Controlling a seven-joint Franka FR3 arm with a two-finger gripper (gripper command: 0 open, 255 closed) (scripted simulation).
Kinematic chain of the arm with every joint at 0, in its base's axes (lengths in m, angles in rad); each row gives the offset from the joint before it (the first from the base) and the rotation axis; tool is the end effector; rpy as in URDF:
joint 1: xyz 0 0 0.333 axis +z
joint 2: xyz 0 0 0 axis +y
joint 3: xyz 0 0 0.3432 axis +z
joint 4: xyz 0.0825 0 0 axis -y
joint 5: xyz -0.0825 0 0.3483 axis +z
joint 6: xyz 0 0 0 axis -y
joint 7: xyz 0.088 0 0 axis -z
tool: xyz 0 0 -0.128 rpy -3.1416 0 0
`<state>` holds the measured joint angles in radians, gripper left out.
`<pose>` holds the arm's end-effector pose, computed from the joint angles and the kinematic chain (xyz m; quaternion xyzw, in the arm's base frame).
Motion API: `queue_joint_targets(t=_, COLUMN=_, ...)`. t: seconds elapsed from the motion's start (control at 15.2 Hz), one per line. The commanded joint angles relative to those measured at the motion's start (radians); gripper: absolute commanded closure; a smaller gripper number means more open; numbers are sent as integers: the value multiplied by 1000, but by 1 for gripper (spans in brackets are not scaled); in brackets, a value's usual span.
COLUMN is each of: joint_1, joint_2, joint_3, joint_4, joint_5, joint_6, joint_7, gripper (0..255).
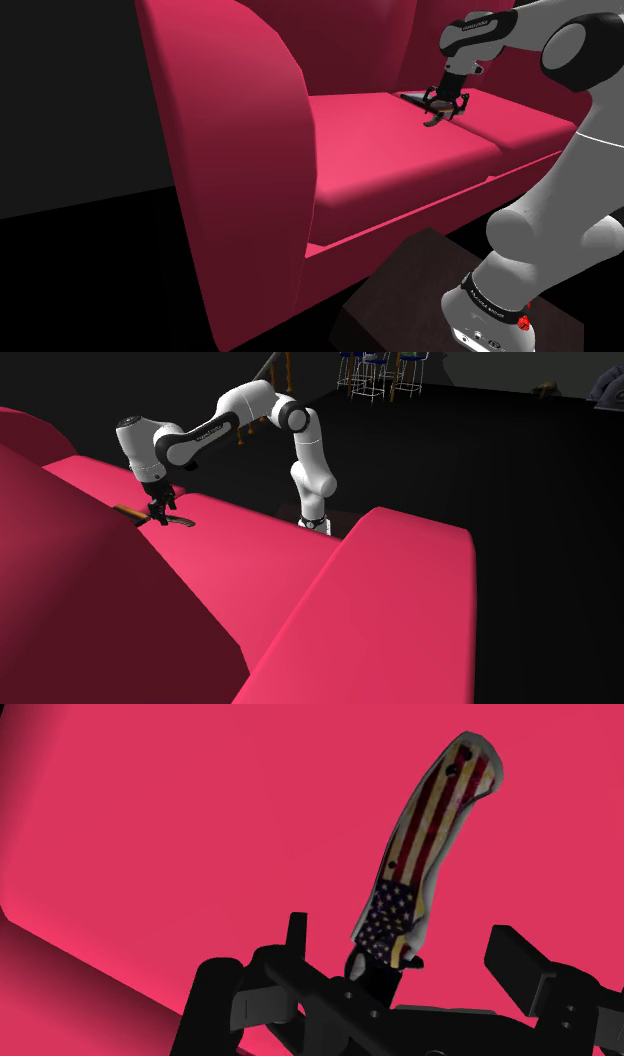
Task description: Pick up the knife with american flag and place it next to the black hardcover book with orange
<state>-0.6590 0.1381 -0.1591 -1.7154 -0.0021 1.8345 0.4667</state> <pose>0.3942 -0.4141 0.5149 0.8011 -0.5983 -0.0106 0.0102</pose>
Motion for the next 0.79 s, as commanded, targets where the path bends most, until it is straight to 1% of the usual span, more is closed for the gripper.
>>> queue_joint_targets(t=0.0, joint_1=0, joint_2=-2, joint_3=0, joint_4=32, joint_5=0, joint_6=-33, joint_7=0, gripper=0)
queue_joint_targets(t=0.2, joint_1=0, joint_2=2, joint_3=0, joint_4=130, joint_5=0, joint_6=-128, joint_7=0, gripper=0)
queue_joint_targets(t=0.73, joint_1=0, joint_2=2, joint_3=0, joint_4=130, joint_5=0, joint_6=-128, joint_7=0, gripper=0)
